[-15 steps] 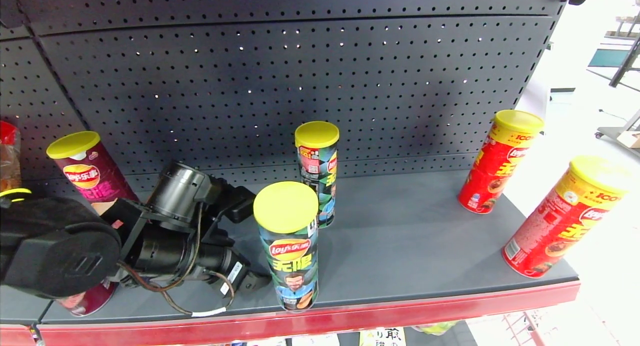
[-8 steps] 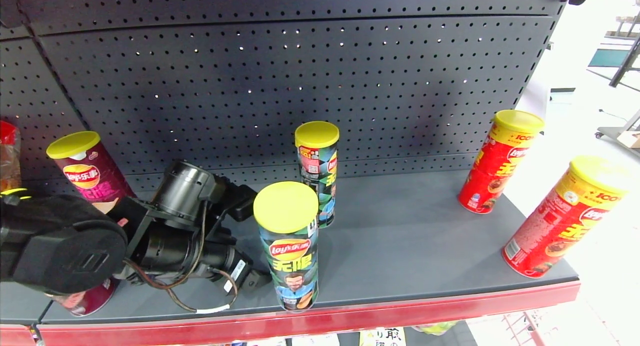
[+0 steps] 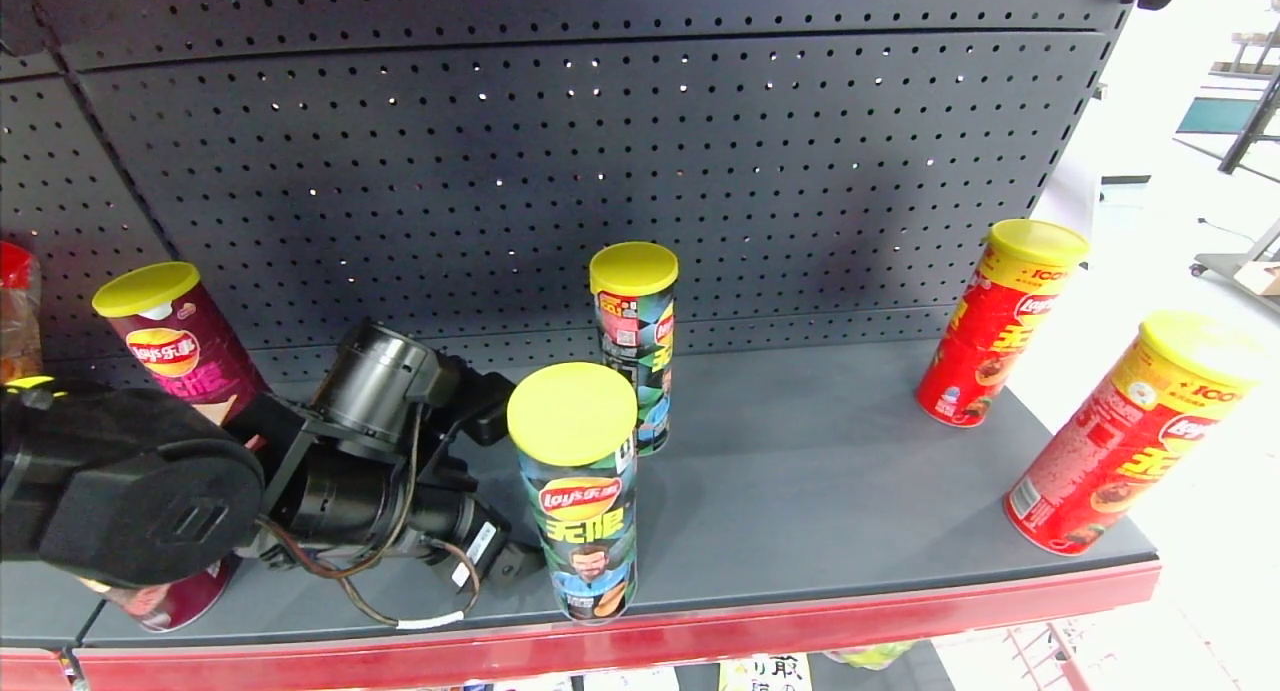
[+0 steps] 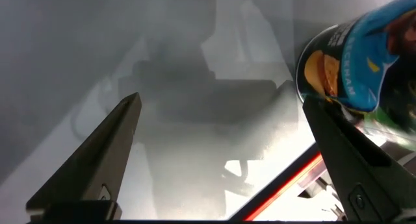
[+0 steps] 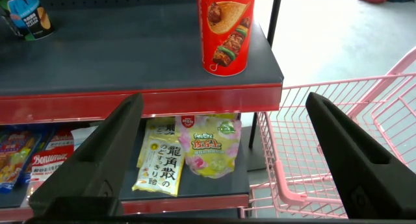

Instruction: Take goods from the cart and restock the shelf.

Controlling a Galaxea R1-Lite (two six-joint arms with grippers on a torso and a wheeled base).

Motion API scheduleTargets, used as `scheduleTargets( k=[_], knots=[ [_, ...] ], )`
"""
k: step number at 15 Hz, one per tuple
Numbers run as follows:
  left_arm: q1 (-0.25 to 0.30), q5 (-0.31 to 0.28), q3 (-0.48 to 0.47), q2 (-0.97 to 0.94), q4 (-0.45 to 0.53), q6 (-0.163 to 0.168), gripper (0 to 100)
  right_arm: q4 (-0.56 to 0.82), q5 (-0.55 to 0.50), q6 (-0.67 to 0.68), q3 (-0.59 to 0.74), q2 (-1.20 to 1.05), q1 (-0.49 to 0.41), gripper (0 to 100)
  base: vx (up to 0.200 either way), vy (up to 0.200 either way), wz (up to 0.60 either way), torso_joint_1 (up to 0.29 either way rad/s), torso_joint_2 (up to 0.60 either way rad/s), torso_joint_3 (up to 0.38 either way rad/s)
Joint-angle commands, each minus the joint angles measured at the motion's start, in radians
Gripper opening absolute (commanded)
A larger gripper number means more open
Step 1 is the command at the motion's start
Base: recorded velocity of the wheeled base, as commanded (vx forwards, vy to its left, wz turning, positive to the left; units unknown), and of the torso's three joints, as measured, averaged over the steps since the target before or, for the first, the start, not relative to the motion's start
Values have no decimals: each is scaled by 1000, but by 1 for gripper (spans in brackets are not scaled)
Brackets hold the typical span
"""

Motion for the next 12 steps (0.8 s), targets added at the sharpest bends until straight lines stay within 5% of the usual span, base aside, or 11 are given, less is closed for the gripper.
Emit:
scheduleTargets(
  k=[1,12],
  knots=[
    [0,0,8,-10,0,0,100,0,1,0,0,0,0,100,0,0,0,0,0,0],
    [-12,1,57,-64,48,3,100,0,1,0,0,0,0,100,0,0,0,0,0,0]
  ],
)
